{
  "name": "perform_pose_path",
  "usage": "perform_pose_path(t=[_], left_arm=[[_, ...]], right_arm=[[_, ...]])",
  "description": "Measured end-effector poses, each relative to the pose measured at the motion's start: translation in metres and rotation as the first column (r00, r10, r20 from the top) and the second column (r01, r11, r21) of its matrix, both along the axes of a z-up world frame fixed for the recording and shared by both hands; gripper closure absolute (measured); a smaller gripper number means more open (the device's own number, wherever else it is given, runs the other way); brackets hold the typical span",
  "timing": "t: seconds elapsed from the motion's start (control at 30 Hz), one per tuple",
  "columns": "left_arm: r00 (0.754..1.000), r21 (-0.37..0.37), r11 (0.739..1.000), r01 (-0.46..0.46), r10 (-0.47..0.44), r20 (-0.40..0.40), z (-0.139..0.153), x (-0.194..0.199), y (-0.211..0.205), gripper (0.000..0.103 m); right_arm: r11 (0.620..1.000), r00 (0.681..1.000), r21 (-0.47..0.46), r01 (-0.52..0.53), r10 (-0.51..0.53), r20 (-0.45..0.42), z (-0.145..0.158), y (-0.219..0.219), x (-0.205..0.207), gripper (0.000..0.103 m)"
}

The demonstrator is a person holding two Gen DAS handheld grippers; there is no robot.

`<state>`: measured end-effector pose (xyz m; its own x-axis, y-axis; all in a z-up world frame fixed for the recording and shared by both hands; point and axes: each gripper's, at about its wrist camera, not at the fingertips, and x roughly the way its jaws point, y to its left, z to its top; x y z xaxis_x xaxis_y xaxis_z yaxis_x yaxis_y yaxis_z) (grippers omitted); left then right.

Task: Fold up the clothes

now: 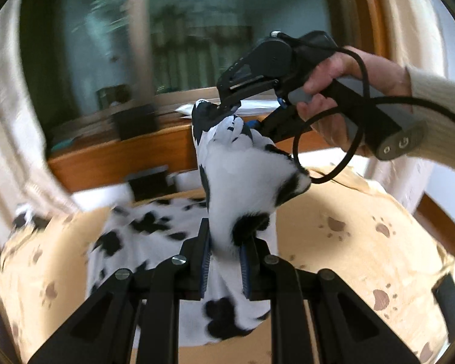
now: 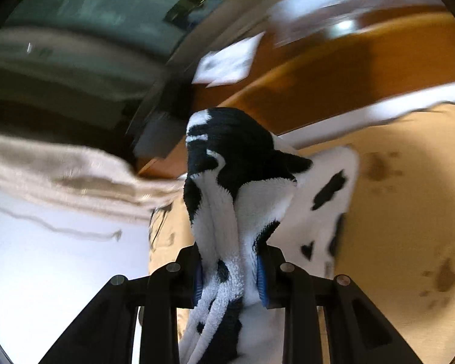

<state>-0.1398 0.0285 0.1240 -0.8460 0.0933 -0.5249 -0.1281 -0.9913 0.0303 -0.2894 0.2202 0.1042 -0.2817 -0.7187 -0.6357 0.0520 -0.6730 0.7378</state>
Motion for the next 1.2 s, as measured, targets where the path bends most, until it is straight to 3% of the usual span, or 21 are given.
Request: perform_pose_path(t=[0.13, 0.3, 0.5, 0.63, 0.87, 1.03, 1.13, 1.17, 1.2], left_arm=[[0.993, 0.059, 0.992, -0.111, 0.108, 0.043, -0.012, 0.010, -0.041, 0.084], [0.964, 0.115, 0.961, -0.250, 0.235, 0.127, -0.040, 0.019, -0.091, 0.084], [0.923, 0.153, 0.922, -0.356, 0.322, 0.210, -0.066, 0.026, -0.132, 0.084], [0.898, 0.165, 0.899, -0.406, 0.360, 0.252, -0.080, 0.029, -0.151, 0.084], [0.883, 0.163, 0.887, -0.431, 0.378, 0.278, -0.086, 0.028, -0.164, 0.084], [0.891, 0.154, 0.896, -0.417, 0.368, 0.266, -0.081, 0.029, -0.161, 0.084], [0.889, 0.138, 0.900, -0.414, 0.367, 0.275, -0.083, 0.029, -0.160, 0.084], [0.885, 0.136, 0.898, -0.418, 0.369, 0.282, -0.084, 0.030, -0.161, 0.084], [0.881, 0.135, 0.895, -0.426, 0.375, 0.289, -0.085, 0.030, -0.164, 0.084]], right_arm=[[0.994, 0.996, 0.053, -0.092, 0.092, 0.013, -0.008, -0.071, -0.012, 0.074], [0.976, 0.984, 0.134, -0.172, 0.164, 0.068, -0.041, -0.151, -0.023, 0.074], [0.957, 0.977, 0.210, -0.200, 0.178, 0.121, -0.081, -0.209, -0.031, 0.074], [0.950, 0.976, 0.238, -0.201, 0.174, 0.130, -0.092, -0.225, -0.032, 0.074], [0.936, 0.975, 0.279, -0.215, 0.189, 0.117, -0.082, -0.225, -0.023, 0.074], [0.948, 0.974, 0.229, -0.219, 0.197, 0.114, -0.069, -0.234, -0.014, 0.074], [0.943, 0.976, 0.259, -0.211, 0.189, 0.107, -0.073, -0.246, -0.016, 0.073], [0.941, 0.977, 0.268, -0.208, 0.186, 0.105, -0.075, -0.250, -0.016, 0.072], [0.943, 0.977, 0.263, -0.203, 0.180, 0.111, -0.079, -0.251, -0.017, 0.062]])
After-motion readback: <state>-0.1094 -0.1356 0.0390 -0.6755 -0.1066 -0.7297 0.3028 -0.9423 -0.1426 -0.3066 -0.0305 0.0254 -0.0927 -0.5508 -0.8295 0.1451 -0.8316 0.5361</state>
